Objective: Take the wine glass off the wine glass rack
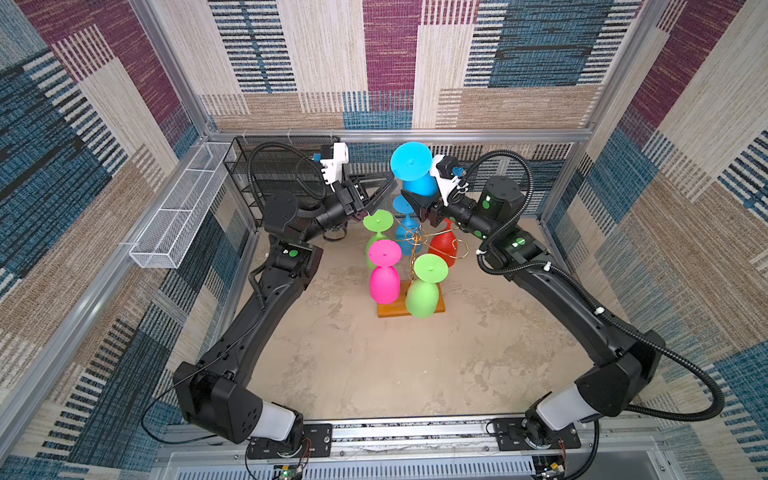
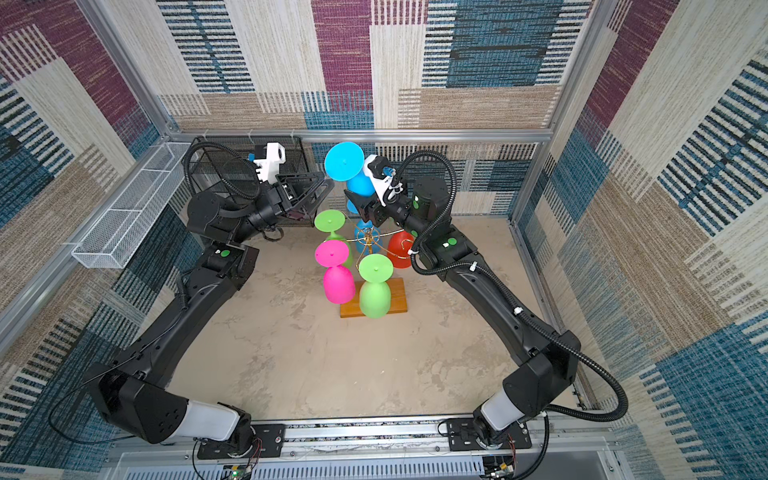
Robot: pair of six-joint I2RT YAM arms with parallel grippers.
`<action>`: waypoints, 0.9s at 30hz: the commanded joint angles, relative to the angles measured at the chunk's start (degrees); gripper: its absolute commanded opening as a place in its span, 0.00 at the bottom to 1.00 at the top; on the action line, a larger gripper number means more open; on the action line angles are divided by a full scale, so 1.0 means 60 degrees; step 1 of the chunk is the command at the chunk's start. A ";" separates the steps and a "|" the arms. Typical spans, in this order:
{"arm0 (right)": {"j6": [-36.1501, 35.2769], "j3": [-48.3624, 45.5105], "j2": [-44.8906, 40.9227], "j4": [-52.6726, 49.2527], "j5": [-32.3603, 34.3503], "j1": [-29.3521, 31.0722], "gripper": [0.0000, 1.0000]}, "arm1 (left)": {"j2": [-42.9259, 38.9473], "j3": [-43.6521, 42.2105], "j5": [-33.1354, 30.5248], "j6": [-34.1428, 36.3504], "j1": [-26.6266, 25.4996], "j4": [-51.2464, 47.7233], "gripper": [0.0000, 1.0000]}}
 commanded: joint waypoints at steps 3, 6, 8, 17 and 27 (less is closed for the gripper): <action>0.0300 0.0694 -0.0162 -0.1907 0.0818 -0.0001 0.63 | -0.0633 -0.0620 -0.1042 0.2428 0.0213 0.0141 0.58; 0.0429 0.1281 -0.0202 -0.3125 0.1108 0.0002 0.63 | -0.1152 -0.0917 -0.2048 0.5189 0.0200 -0.1177 0.58; 0.0529 0.1620 -0.0213 -0.3850 0.1258 0.0003 0.63 | -0.1305 -0.0792 -0.2766 0.6998 0.0172 -0.2089 0.59; 0.0874 0.2238 -0.0140 -0.5614 0.1755 -0.0003 0.62 | -0.0760 -0.0355 -0.3520 1.3996 -0.0146 -0.2890 0.58; 0.0929 0.2794 0.0308 -0.6187 0.1586 0.0137 0.59 | -0.0457 -0.0657 -0.4050 1.8132 -0.0602 -0.2056 0.58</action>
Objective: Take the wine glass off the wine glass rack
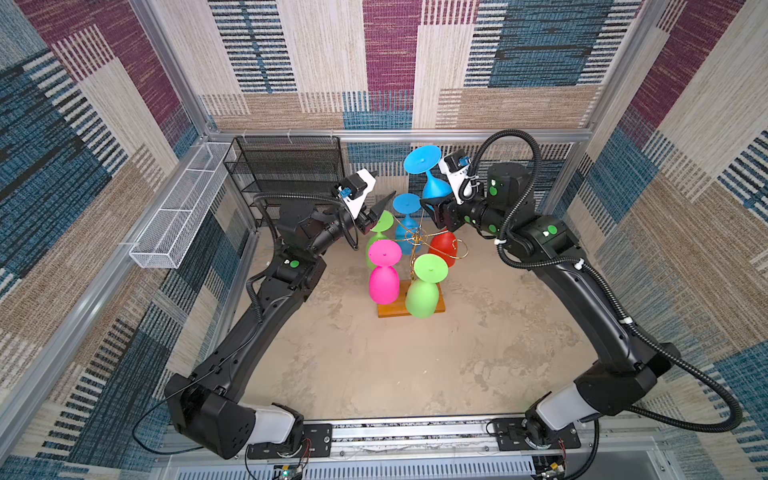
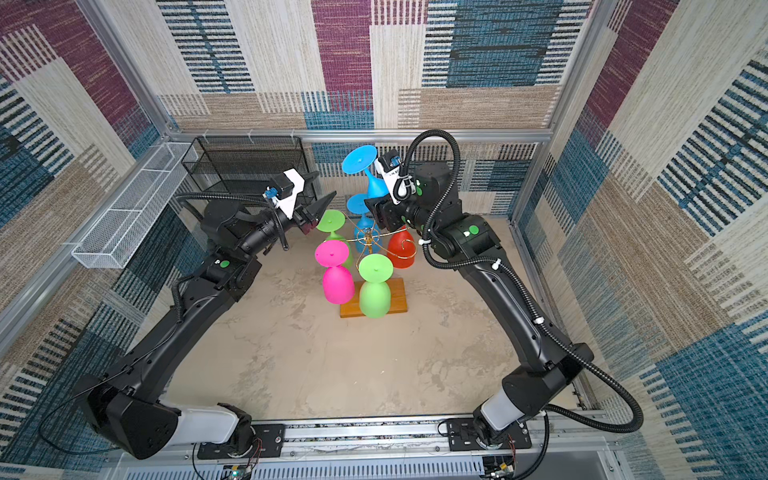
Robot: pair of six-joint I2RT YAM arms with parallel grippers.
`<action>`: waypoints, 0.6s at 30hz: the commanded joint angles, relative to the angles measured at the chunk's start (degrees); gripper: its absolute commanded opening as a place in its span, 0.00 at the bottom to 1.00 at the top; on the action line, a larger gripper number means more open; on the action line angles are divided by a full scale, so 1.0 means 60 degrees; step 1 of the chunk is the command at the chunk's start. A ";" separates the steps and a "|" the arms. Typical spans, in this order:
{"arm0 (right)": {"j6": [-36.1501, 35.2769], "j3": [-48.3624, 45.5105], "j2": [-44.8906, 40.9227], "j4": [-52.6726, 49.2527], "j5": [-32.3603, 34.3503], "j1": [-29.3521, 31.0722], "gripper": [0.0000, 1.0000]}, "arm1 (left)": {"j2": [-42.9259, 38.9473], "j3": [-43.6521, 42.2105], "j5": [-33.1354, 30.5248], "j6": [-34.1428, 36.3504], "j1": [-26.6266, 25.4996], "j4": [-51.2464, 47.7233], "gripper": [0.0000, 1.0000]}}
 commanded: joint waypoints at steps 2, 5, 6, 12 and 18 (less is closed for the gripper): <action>0.0075 0.0339 0.0280 -0.0278 -0.0025 0.0187 0.59 | 0.0113 -0.0102 -0.0015 0.1813 -0.0001 0.1017 0.58; 0.0041 0.0643 0.0528 -0.0497 0.0070 0.0340 0.59 | 0.0242 0.0052 0.0084 0.1982 0.0000 0.1138 0.58; 0.0030 0.0721 0.0576 -0.0544 0.0111 0.0384 0.59 | 0.0264 0.0044 0.0084 0.2034 0.0003 0.1287 0.57; 0.0002 0.1093 0.0887 -0.0787 0.0169 0.0635 0.57 | 0.0443 0.0157 0.0485 0.2330 0.0000 0.1662 0.56; 0.0028 0.1343 0.1113 -0.0957 0.0196 0.0792 0.57 | 0.0578 0.0325 0.0458 0.2436 0.0000 0.2014 0.53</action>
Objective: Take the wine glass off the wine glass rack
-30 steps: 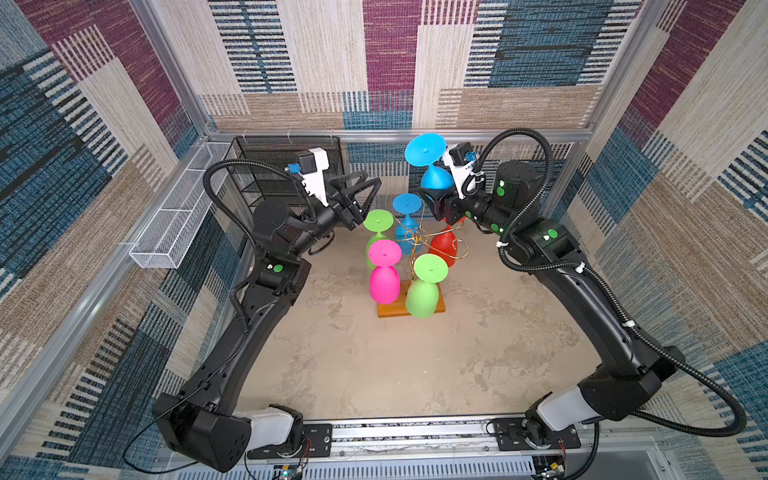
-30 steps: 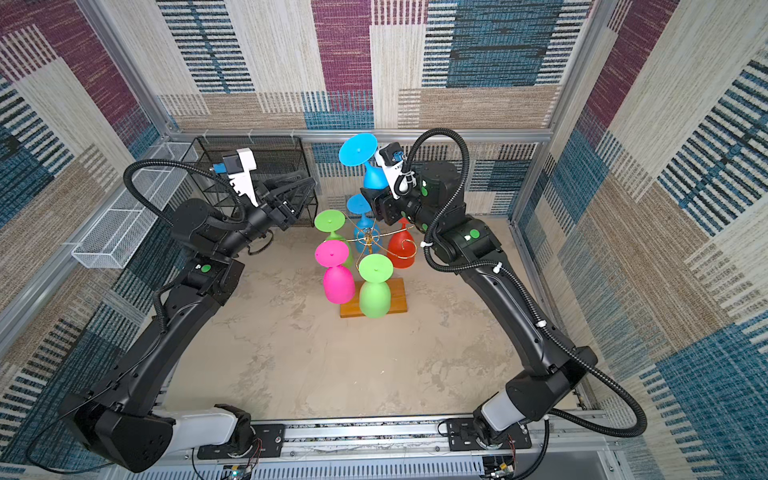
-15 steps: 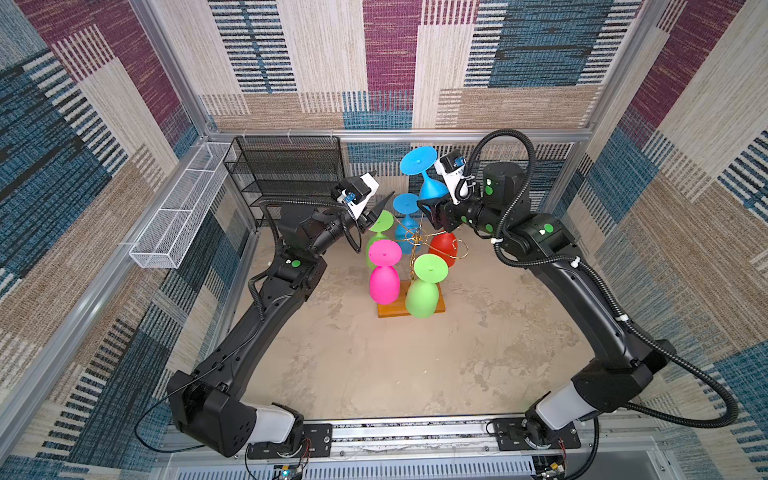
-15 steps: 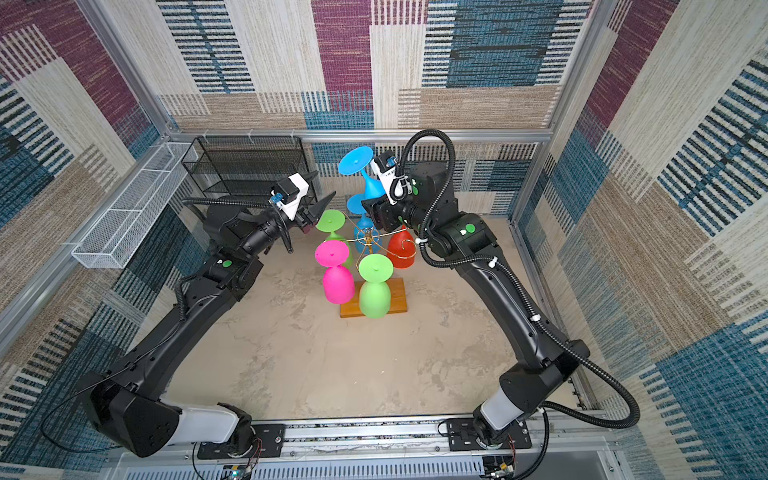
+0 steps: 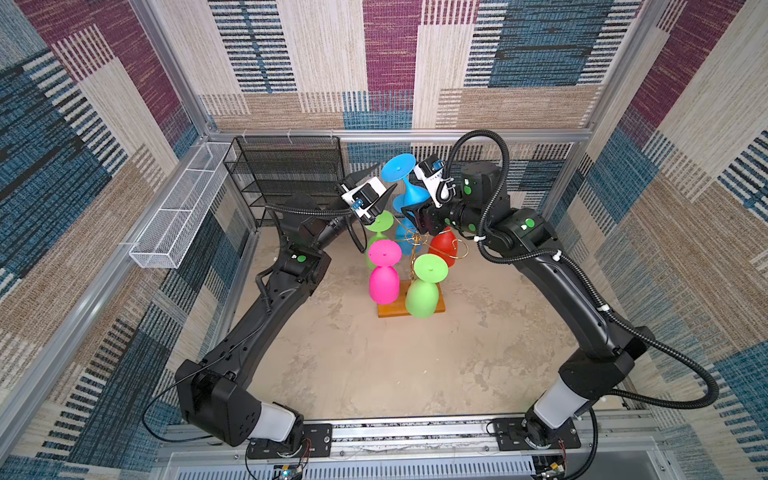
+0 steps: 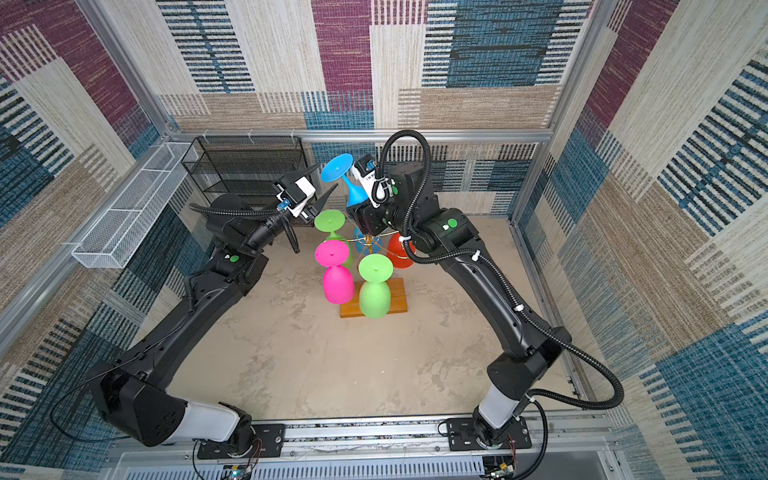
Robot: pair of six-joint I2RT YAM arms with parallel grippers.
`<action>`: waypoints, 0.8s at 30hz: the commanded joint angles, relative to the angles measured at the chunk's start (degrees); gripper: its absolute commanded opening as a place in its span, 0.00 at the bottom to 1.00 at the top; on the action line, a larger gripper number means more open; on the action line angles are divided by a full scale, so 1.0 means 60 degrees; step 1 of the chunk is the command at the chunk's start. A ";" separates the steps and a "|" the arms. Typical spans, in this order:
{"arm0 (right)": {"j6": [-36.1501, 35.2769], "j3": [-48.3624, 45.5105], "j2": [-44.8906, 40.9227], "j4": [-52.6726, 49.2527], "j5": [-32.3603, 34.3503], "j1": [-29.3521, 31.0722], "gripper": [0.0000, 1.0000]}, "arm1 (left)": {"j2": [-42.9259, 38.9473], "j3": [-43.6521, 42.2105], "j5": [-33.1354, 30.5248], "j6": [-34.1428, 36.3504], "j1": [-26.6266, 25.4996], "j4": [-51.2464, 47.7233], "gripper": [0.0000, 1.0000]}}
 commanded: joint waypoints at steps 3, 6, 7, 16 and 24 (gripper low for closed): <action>0.0051 0.0173 0.0138 -0.0075 0.0074 0.0070 0.57 | 0.0066 0.0258 0.0292 0.0402 -0.0005 0.0503 0.49; 0.0057 0.0205 0.0166 -0.0090 0.0052 0.0093 0.56 | 0.0082 0.0331 0.0417 0.0460 -0.0006 0.0473 0.43; 0.0069 0.0205 0.0171 -0.0090 0.0038 0.0106 0.56 | 0.0096 0.0357 0.0468 0.0506 -0.0006 0.0431 0.42; 0.0063 0.0219 0.0091 -0.0076 -0.0152 0.0136 0.56 | 0.0188 0.0345 0.0369 0.0436 -0.0019 0.0621 0.29; 0.0140 0.0191 0.0068 -0.0061 -0.0475 0.0152 0.61 | 0.0185 0.0273 0.0264 0.0521 -0.0019 0.0843 0.01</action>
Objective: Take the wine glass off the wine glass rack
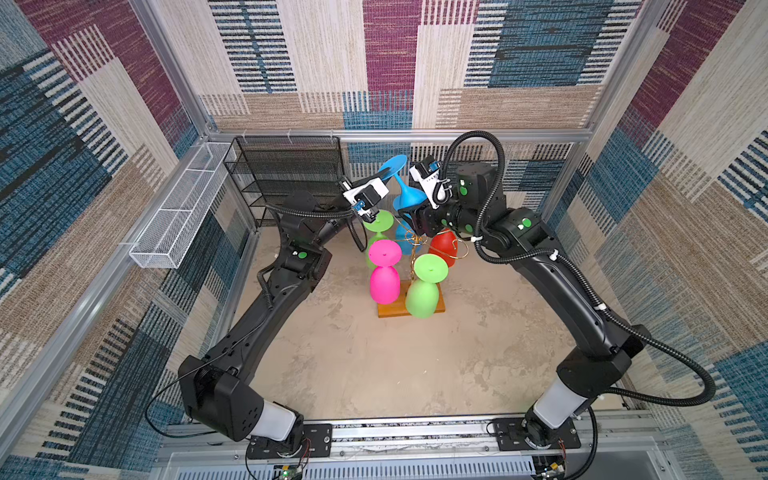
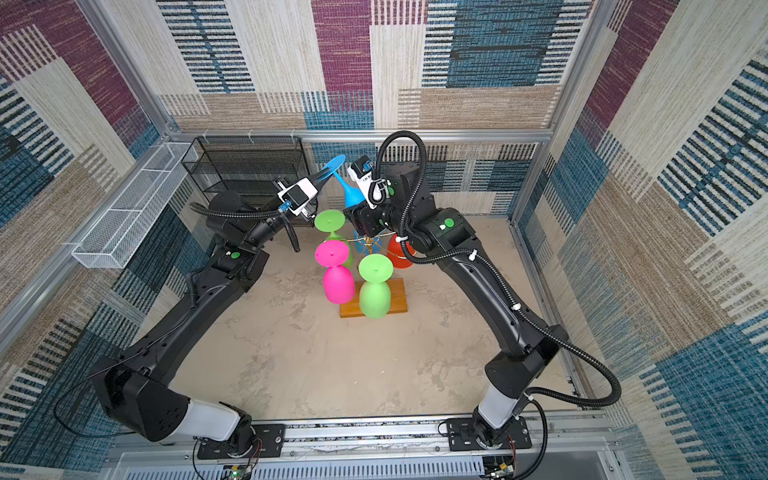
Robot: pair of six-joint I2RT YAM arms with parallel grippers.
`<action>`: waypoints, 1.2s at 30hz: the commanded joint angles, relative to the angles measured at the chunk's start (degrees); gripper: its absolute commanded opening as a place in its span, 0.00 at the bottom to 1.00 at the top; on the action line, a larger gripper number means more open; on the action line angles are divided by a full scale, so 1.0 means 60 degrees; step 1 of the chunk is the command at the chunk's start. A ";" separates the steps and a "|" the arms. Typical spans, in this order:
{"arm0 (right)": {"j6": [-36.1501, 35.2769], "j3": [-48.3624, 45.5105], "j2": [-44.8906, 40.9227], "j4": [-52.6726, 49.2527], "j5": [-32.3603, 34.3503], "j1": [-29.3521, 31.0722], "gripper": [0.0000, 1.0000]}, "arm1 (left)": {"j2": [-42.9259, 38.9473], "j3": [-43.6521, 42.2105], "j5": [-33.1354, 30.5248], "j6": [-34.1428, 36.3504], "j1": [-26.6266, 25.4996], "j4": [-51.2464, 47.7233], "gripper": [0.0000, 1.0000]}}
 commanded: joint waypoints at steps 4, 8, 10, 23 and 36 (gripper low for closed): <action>0.0254 -0.0003 -0.0165 0.0326 -0.1032 0.0027 0.76 | -0.0083 -0.0195 -0.0261 -0.0184 -0.0044 0.1147 0.00; 0.0472 -0.0486 -0.0620 0.1167 -0.1453 0.0027 0.95 | -0.0191 -0.0408 -0.0480 -0.0354 -0.0041 0.1669 0.00; 0.0636 -0.0663 -0.0864 0.1547 -0.1488 0.0027 0.99 | -0.0292 -0.0555 -0.0666 -0.0543 -0.0039 0.1675 0.00; 0.3161 -0.4204 -0.4552 0.5597 -0.3451 -0.1746 0.99 | -0.1410 -0.0980 -0.3560 -0.4863 -0.0019 -0.1594 0.00; 0.4469 -0.5948 -0.5316 0.5878 -0.3935 -0.2660 0.65 | -0.2116 -0.1312 -0.2742 -0.8011 0.0317 -0.3377 0.00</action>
